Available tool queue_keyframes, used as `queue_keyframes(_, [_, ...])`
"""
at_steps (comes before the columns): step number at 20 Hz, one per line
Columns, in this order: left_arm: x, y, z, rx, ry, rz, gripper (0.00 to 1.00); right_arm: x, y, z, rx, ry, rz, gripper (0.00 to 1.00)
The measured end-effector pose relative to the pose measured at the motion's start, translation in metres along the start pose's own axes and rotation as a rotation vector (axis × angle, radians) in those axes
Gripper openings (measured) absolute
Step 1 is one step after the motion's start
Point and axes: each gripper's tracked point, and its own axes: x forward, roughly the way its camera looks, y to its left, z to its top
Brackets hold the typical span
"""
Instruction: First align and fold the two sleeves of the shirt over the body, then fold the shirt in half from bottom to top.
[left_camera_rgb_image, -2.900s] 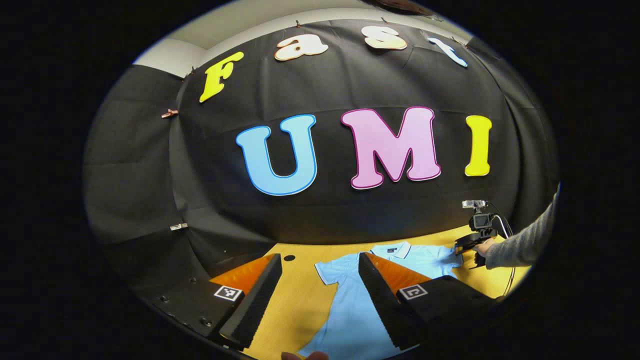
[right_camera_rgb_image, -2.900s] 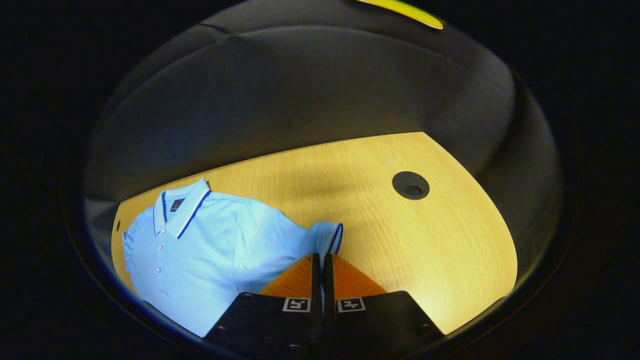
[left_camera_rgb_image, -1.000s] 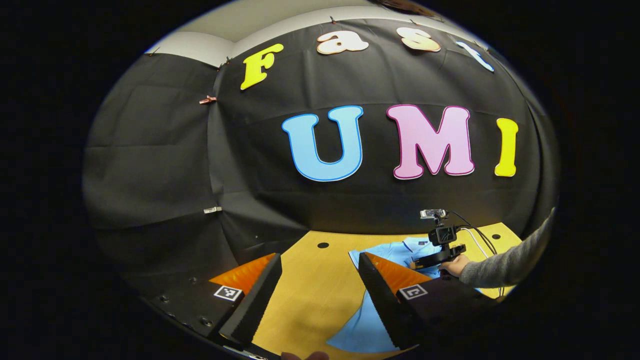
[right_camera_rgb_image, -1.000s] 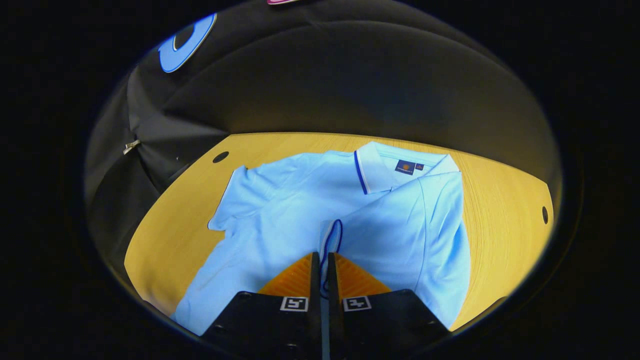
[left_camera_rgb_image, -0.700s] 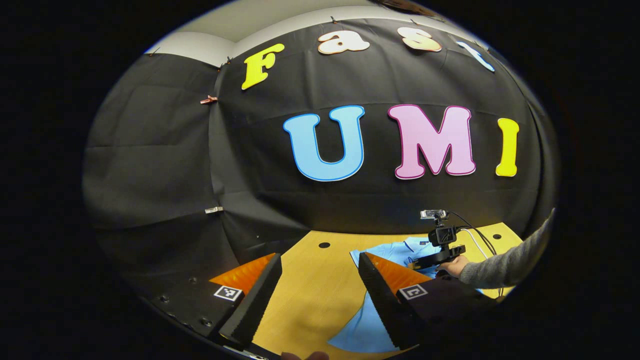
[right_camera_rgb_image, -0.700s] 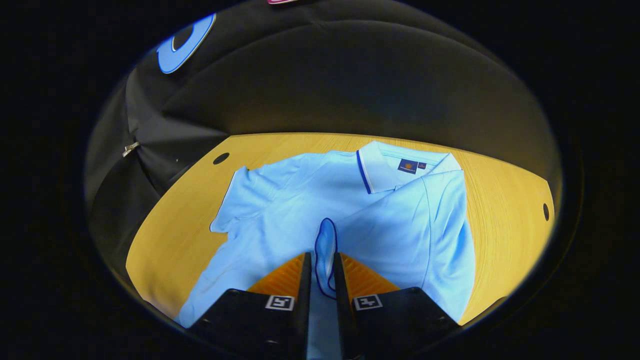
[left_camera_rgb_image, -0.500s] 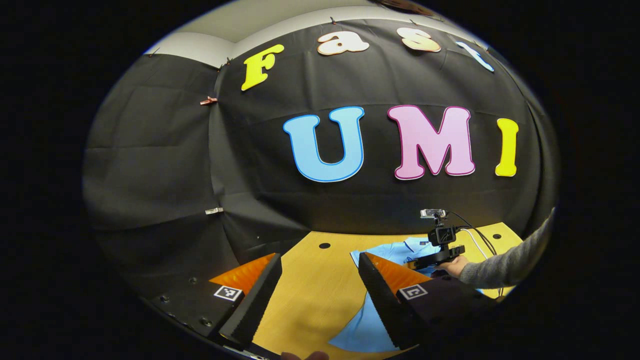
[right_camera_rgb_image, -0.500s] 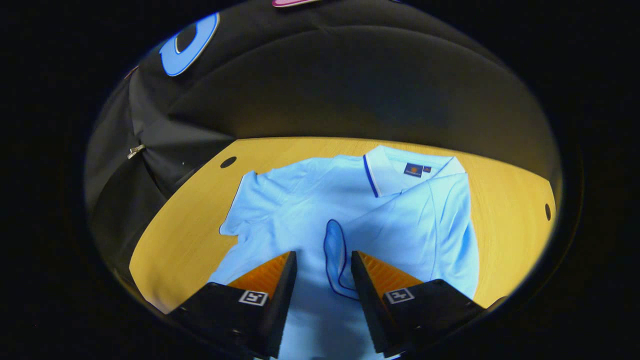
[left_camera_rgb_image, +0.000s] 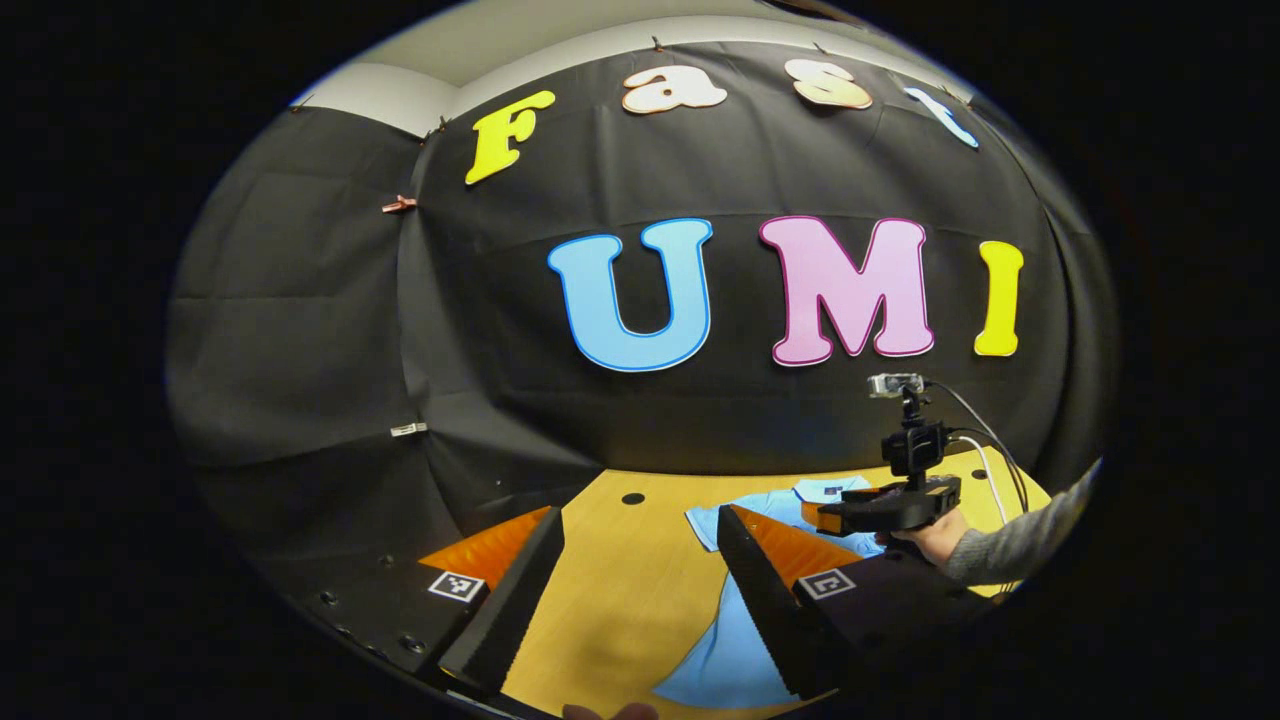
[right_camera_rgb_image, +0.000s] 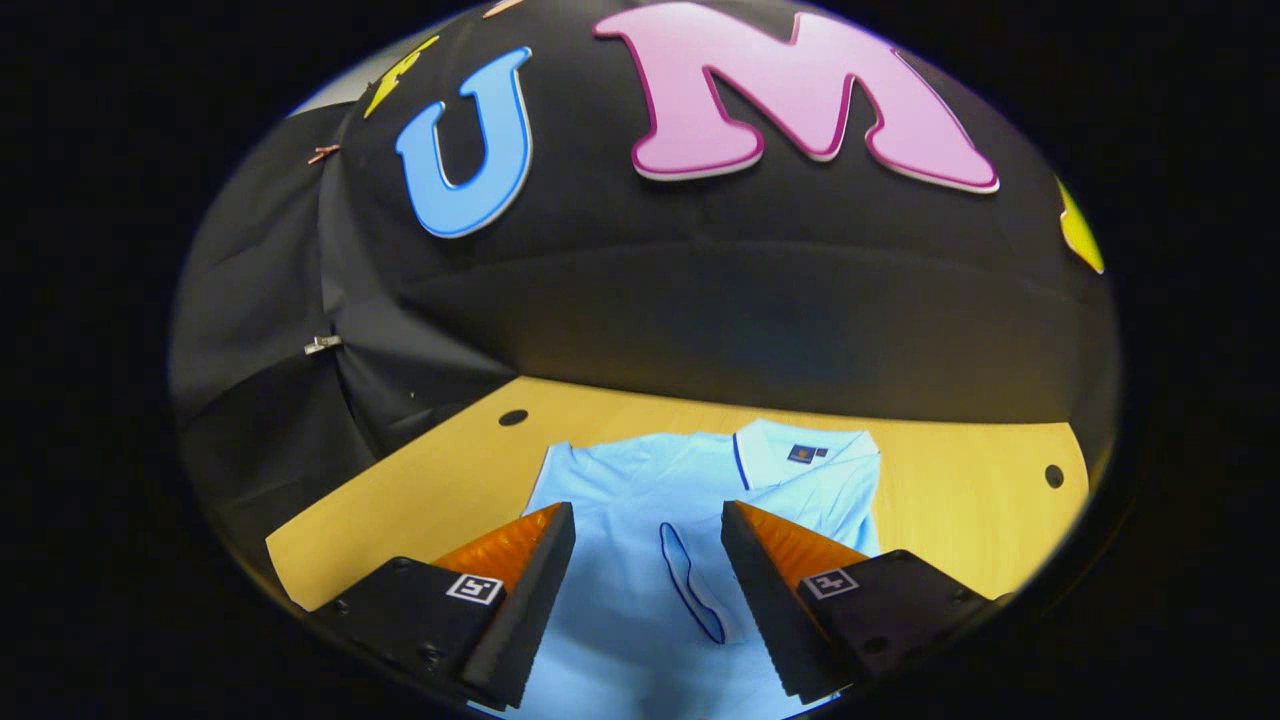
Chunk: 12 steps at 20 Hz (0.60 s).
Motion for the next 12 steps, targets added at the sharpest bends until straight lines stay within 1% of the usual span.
queue_keyframes(3, [0.018, -0.012, -0.001, 0.001, 0.004, -0.063, 0.98, -0.052, 0.003, 0.041, 0.001, -0.115, -0.019, 0.93])
queue_keyframes(6, [0.053, -0.037, -0.014, -0.02, 0.073, -0.186, 0.98, -0.113, -0.003, 0.09, -0.027, -0.247, -0.054, 0.92])
queue_keyframes(7, [0.071, -0.045, -0.019, -0.033, 0.1, -0.213, 0.98, -0.132, -0.007, 0.105, -0.03, -0.29, -0.064, 0.92])
queue_keyframes(9, [0.116, -0.058, -0.034, -0.068, 0.166, -0.246, 0.98, -0.168, -0.014, 0.12, -0.02, -0.334, -0.083, 0.92])
queue_keyframes(12, [0.194, -0.074, -0.065, -0.125, 0.273, -0.24, 0.99, -0.208, -0.029, 0.127, -0.038, -0.356, -0.117, 0.92])
